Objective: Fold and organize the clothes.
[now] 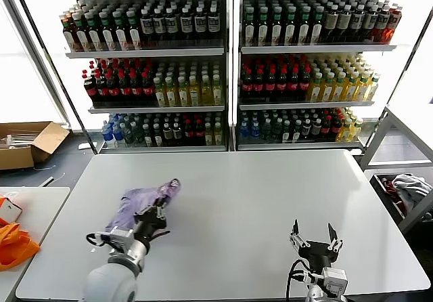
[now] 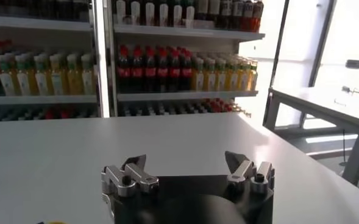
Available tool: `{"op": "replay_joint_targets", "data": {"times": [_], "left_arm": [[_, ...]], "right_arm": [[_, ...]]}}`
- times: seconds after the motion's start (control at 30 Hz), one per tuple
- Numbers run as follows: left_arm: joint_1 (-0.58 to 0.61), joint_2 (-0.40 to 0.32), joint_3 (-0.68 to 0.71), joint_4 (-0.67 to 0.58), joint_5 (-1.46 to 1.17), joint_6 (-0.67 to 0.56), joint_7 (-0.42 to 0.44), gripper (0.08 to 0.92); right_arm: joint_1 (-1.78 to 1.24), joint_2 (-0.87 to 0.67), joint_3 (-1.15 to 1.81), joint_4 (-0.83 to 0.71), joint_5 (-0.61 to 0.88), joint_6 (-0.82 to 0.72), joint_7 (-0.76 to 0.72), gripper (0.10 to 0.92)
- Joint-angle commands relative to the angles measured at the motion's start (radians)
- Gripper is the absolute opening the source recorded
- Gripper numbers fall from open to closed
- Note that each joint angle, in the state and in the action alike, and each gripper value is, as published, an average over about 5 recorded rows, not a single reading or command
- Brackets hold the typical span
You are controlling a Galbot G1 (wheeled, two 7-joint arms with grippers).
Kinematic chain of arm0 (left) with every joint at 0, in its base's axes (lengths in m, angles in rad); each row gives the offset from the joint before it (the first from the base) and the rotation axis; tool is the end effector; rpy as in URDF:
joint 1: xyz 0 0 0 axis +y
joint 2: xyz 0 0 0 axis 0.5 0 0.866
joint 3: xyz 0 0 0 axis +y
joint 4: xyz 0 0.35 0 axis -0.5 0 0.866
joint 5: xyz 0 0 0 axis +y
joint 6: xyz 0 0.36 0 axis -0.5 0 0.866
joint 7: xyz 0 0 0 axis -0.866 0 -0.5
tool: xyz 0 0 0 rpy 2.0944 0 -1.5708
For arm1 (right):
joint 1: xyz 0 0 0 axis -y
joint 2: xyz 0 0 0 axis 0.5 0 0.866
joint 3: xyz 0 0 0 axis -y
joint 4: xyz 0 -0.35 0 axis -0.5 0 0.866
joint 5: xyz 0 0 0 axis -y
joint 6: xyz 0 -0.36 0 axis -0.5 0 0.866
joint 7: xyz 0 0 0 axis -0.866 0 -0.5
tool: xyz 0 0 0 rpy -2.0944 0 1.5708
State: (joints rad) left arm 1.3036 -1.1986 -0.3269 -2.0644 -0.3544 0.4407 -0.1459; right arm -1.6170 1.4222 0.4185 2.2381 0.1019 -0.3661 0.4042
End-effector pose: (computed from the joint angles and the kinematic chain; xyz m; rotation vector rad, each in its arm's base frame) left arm 0.2526 0.0075 -0.2623 -0.3011 -2.8295 -0.0333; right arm 0.1665 0.0105 -0.2613 -0.3167 -2.8431 0.0698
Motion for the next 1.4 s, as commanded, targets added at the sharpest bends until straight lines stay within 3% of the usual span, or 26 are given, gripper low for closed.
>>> {"op": "replay_joint_targets", "data": {"times": [0.03, 0.23, 0.43, 0.63, 0.9, 1.2, 1.4], "left_arm": [[-0.146, -0.204, 0.414, 0.173, 0.096, 0.015, -0.044, 0.114], [-0.169, -0.201, 0.410, 0.188, 0.080, 0.016, -0.034, 0.114], [-0.176, -0.210, 0.414, 0.195, -0.041, -0.050, 0.034, 0.142], [-0.180, -0.224, 0.427, 0.158, -0.108, -0.105, 0.007, 0.304], [-0.159, -0.167, 0.242, 0.127, 0.053, -0.100, -0.033, 0.537], [-0.003, -0.087, 0.040, -0.004, 0.153, -0.067, -0.068, 0.784], [0.081, -0.091, -0.022, -0.052, 0.168, -0.077, -0.073, 0.822]], "right_arm": [[-0.053, 0.045, 0.023, 0.014, -0.067, 0.006, -0.001, 0.823], [-0.043, 0.043, 0.024, 0.007, -0.069, 0.002, -0.002, 0.823], [-0.026, 0.033, 0.010, -0.022, -0.065, 0.001, -0.008, 0.823], [-0.008, 0.012, -0.011, -0.038, 0.013, -0.018, -0.013, 0.823], [0.072, -0.049, -0.057, -0.049, 0.427, -0.082, -0.002, 0.823], [0.292, -0.083, -0.171, -0.110, 0.775, -0.168, 0.050, 0.823], [0.361, -0.058, -0.218, -0.164, 0.812, -0.177, 0.077, 0.805]]}}
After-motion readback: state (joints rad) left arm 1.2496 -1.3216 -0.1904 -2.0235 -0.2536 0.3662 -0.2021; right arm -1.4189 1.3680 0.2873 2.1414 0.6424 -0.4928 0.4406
